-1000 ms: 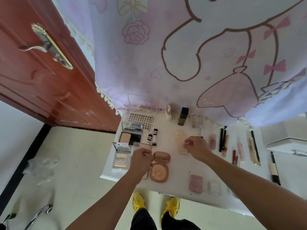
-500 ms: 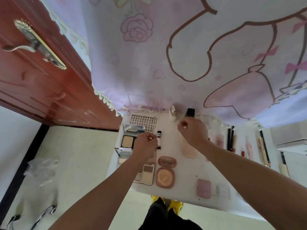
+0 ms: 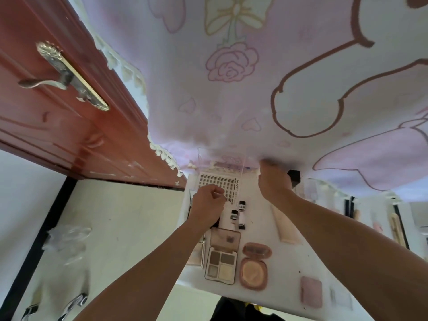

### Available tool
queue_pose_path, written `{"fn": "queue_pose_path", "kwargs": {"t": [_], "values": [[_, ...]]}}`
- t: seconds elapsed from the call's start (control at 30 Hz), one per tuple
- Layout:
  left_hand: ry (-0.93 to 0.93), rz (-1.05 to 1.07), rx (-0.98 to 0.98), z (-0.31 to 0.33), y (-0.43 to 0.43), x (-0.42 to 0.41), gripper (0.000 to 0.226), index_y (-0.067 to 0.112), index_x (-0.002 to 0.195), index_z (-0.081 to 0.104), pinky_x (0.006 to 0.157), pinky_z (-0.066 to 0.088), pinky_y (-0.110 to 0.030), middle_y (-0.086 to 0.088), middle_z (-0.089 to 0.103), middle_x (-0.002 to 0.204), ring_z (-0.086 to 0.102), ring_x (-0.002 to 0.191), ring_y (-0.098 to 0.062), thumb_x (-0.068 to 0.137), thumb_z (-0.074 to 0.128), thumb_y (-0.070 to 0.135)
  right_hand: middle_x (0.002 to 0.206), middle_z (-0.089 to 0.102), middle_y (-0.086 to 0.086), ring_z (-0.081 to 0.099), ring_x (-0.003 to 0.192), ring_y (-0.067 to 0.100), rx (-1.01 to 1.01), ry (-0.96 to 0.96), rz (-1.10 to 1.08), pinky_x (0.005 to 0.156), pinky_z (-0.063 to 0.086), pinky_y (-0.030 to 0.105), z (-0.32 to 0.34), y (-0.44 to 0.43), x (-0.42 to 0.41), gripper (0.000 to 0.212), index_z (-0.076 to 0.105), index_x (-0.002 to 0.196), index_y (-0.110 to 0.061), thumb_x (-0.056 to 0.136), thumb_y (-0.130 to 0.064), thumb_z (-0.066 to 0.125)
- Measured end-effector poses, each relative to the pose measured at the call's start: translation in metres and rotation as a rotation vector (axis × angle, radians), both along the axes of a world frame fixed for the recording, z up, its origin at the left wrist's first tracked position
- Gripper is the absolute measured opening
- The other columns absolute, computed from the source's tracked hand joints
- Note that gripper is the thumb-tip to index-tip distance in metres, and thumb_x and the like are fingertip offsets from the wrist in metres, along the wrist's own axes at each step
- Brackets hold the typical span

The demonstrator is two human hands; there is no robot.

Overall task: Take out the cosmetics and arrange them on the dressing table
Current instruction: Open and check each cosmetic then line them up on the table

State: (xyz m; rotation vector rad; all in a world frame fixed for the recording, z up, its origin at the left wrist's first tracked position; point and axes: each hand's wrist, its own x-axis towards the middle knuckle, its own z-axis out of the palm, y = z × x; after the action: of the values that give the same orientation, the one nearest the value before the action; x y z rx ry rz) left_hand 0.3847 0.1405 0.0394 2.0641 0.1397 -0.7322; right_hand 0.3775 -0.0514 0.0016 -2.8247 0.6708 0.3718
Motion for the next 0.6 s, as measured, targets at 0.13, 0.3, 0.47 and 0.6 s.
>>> {"fn": "queue_pose_path", "kwargs": {"t": [0.13,0.3,0.47,0.6], "values": [[-0.060,-0.089,0.035,0.001,-0.003,0.013,0.018,0.015,0.096,0.064,0.071,0.056,-0.035,-0.004,0.067,0.080,0.066,0.075,-0.021,0.083,0.057,0.006,0.108,0.063,0.012,0.062,0.094,0.028,0.034,-0.016,0.031,0.066,0.047,0.032,0.011,0.001,-0.001,0.023,0.050,0.119,-0.009,0.096,-0.012,0.051],[-0.258,-0.362,0.155,0.011,-0.011,0.027,0.039,0.016,0.119,0.057,0.077,0.052,-0.031,0.003,0.062,0.096,0.060,0.085,-0.015,0.081,0.066,0.012,0.108,0.070,0.010,0.067,0.095,0.032,0.256,-0.145,-0.077,0.084,0.053,0.038,0.041,-0.004,-0.010,0.030,0.056,0.123,-0.018,0.094,-0.024,0.059],[-0.481,-0.684,0.219,0.027,-0.030,0.036,0.080,0.022,0.143,0.032,0.095,0.048,-0.040,0.002,0.044,0.134,0.051,0.119,-0.020,0.077,0.075,0.034,0.089,0.071,0.003,0.073,0.062,0.020,0.755,-0.240,-0.316,0.058,0.057,0.033,0.092,-0.011,-0.034,0.039,0.058,0.124,-0.017,0.087,-0.017,0.072],[-0.518,-0.780,0.167,0.048,-0.047,0.033,0.087,0.023,0.146,0.032,0.100,0.041,-0.033,0.004,0.048,0.135,0.049,0.122,-0.017,0.074,0.078,0.041,0.084,0.073,0.019,0.073,0.064,0.025,0.941,-0.302,-0.374,0.049,0.050,0.026,0.136,-0.021,-0.052,0.029,0.064,0.113,-0.006,0.086,-0.011,0.073]]}}
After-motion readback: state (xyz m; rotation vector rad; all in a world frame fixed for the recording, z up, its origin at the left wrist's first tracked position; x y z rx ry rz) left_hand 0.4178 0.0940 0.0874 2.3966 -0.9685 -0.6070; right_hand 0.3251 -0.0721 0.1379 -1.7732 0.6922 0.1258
